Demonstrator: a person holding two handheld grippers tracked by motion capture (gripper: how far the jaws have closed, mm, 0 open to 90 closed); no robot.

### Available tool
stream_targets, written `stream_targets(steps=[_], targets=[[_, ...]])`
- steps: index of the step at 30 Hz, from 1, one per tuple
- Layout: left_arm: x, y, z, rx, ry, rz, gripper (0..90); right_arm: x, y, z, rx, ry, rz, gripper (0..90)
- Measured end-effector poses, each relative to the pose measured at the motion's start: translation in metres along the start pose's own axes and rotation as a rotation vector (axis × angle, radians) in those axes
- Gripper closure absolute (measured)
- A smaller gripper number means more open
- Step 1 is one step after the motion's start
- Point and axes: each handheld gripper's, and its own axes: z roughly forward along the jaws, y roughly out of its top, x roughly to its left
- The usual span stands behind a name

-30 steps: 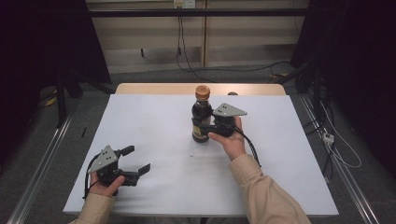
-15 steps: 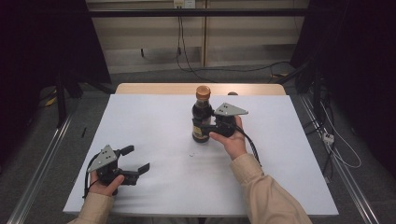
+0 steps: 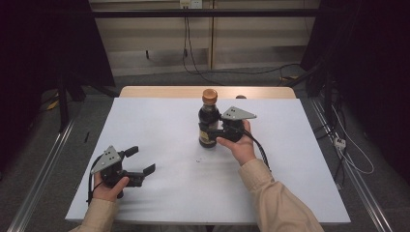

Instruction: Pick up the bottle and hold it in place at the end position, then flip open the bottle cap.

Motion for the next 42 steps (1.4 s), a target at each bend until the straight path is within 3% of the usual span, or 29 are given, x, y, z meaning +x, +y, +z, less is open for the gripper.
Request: stream_targets(steps=[14, 22, 33, 42], targets=[[-0.01, 0.023, 0.01, -0.009, -0.06, 0.008, 3.4, 0.001, -0.002, -0.001, -0.01, -0.005, 0.003, 30.7], [-0.012, 0.033, 0.012, -0.033, -0.065, -0.01, 3.4, 0.002, -0.004, 0.0, -0.025, -0.017, 0.013, 30.7], [-0.012, 0.05, 0.025, -0.024, -0.09, -0.022, 3.2, 0.003, -0.006, 0.0, -0.04, -0.023, 0.018, 30.5], [-0.013, 0.068, 0.044, 0.023, -0.069, -0.033, 2.5, 0.003, -0.006, 0.0, -0.04, -0.021, 0.02, 30.5]])
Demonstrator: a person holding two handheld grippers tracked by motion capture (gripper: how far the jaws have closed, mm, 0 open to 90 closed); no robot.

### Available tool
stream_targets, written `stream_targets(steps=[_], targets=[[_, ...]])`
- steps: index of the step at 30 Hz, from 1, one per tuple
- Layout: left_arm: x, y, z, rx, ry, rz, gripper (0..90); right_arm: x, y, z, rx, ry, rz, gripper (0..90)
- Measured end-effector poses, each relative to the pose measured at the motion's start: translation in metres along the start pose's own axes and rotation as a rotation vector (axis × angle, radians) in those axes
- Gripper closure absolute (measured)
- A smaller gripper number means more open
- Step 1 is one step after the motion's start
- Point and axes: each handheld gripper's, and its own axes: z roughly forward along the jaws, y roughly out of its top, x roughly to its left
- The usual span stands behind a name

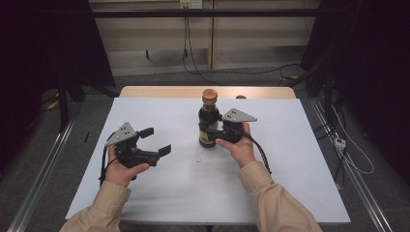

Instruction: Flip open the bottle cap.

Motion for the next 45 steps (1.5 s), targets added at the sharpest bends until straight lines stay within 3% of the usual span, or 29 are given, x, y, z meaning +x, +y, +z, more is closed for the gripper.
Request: stream_targets(steps=[12, 20, 22, 26, 31, 36, 43, 45], targets=[[0.0, 0.025, 0.019, 0.004, -0.018, -0.01, 4.2, 0.0, 0.0, 0.0, 0.0, 0.0, 0.006, 30.4], [0.0, 0.039, 0.029, 0.022, -0.027, 0.032, 10.3, 0.0, -0.001, 0.0, -0.002, 0.002, 0.01, 30.4], [0.001, 0.041, 0.032, 0.03, -0.044, 0.034, 10.8, 0.0, -0.001, 0.0, -0.002, 0.003, 0.01, 30.4], [0.001, 0.046, 0.037, 0.037, -0.038, 0.033, 13.1, 0.0, -0.001, 0.0, -0.003, 0.004, 0.012, 30.3], [0.003, 0.053, 0.042, 0.038, -0.058, 0.033, 20.9, 0.0, -0.001, 0.0, -0.001, 0.005, 0.012, 30.3], [0.004, 0.059, 0.047, 0.044, -0.035, 0.048, 23.6, -0.001, -0.001, 0.0, -0.001, 0.006, 0.014, 30.3], [0.002, 0.067, 0.054, 0.066, -0.047, 0.066, 28.4, -0.001, -0.001, 0.0, 0.0, 0.007, 0.015, 30.2], [0.003, 0.07, 0.055, 0.065, -0.059, 0.067, 33.3, -0.001, -0.001, 0.0, 0.001, 0.007, 0.016, 30.2]])
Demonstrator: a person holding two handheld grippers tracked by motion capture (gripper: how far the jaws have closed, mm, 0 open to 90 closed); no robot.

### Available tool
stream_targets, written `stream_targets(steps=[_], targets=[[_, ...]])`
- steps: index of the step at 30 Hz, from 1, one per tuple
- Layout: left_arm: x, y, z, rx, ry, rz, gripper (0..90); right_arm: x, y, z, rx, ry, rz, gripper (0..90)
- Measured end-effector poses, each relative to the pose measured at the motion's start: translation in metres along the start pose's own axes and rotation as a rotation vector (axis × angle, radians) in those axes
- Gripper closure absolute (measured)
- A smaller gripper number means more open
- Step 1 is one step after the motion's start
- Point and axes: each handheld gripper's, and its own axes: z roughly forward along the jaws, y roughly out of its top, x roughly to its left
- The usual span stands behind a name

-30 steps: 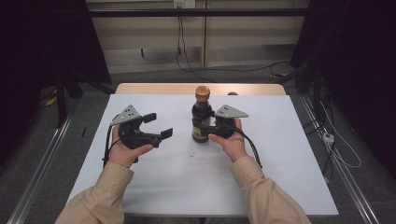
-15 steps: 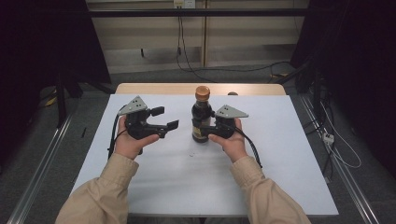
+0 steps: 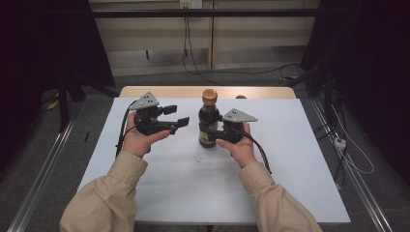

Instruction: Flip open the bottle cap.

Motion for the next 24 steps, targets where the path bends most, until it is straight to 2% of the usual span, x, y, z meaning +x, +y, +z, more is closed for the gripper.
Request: stream_targets(steps=[2, 3, 6, 10, 16, 20, 23, 24], targets=[[0.001, 0.002, 0.001, -0.007, -0.001, 0.003, 38.8, 0.0, 0.0, 0.0, 0.0, 0.0, 0.0, 30.2], [0.002, 0.002, 0.002, -0.009, -0.002, 0.005, 44.9, 0.0, 0.0, 0.0, 0.0, 0.0, 0.0, 30.2], [0.004, 0.004, 0.005, -0.013, 0.009, 0.02, 51.7, 0.0, 0.0, 0.0, 0.002, 0.0, 0.001, 30.2], [0.005, 0.008, 0.008, -0.018, 0.027, 0.019, 54.0, 0.0, 0.0, 0.0, 0.001, 0.001, 0.001, 30.2], [0.003, 0.016, 0.016, 0.01, -0.001, 0.025, 57.5, 0.0, 0.0, 0.001, -0.001, -0.001, 0.002, 30.2], [0.002, 0.022, 0.019, 0.031, 0.007, 0.039, 58.5, 0.0, 0.0, 0.0, 0.001, 0.001, 0.002, 30.2], [0.002, 0.024, 0.022, 0.035, -0.001, 0.014, 58.6, 0.0, 0.0, 0.0, 0.001, -0.002, 0.002, 30.1], [0.001, 0.025, 0.023, 0.039, 0.002, 0.023, 59.7, 0.0, 0.0, 0.0, 0.002, -0.002, 0.002, 30.1]])
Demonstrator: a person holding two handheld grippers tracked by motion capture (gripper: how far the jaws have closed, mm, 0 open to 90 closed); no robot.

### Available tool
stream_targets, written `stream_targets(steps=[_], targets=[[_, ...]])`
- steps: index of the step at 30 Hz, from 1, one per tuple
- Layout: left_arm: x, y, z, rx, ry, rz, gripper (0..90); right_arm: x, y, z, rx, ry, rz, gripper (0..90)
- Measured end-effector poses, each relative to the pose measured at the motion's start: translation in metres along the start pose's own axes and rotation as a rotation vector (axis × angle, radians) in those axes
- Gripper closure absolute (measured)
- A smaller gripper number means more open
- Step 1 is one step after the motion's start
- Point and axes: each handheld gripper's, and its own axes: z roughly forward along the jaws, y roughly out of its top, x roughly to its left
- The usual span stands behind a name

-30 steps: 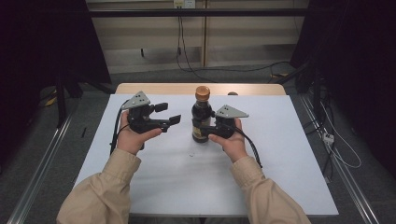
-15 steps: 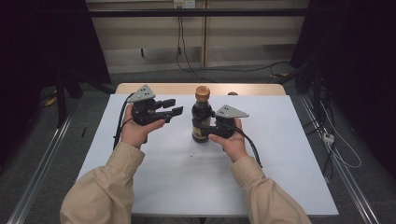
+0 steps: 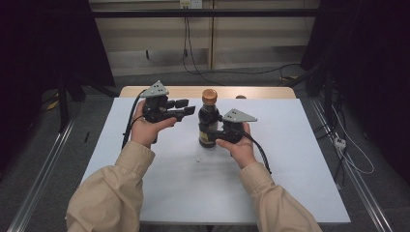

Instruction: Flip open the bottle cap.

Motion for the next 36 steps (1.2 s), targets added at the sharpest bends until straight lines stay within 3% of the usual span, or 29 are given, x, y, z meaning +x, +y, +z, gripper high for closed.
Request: stream_targets(steps=[3, 5, 7, 9, 19, 31, 36], targets=[[-0.002, 0.004, 0.001, 0.009, -0.013, 0.013, 69.5, 0.0, 0.0, 0.0, 0.001, -0.001, 0.0, 30.2], [-0.002, 0.005, 0.003, 0.016, -0.045, -0.023, 77.5, 0.0, 0.0, 0.0, -0.002, 0.0, 0.003, 30.2], [-0.002, 0.008, 0.003, 0.027, -0.045, -0.053, 86.6, 0.0, 0.0, 0.0, -0.002, -0.001, 0.001, 30.1], [-0.002, 0.009, 0.003, 0.016, -0.048, -0.072, 89.5, 0.0, -0.001, 0.0, -0.001, -0.001, 0.002, 30.1], [0.001, 0.017, 0.003, 0.031, -0.059, -0.077, 90.0, 0.0, -0.001, 0.0, -0.006, 0.001, 0.007, 30.1], [-0.007, 0.037, 0.009, 0.059, -0.059, -0.018, 90.0, 0.0, -0.001, 0.001, -0.005, 0.0, 0.01, 30.1], [-0.007, 0.039, 0.011, 0.074, -0.064, -0.018, 90.0, 0.0, -0.001, 0.0, 0.001, 0.0, 0.0, 30.3]])
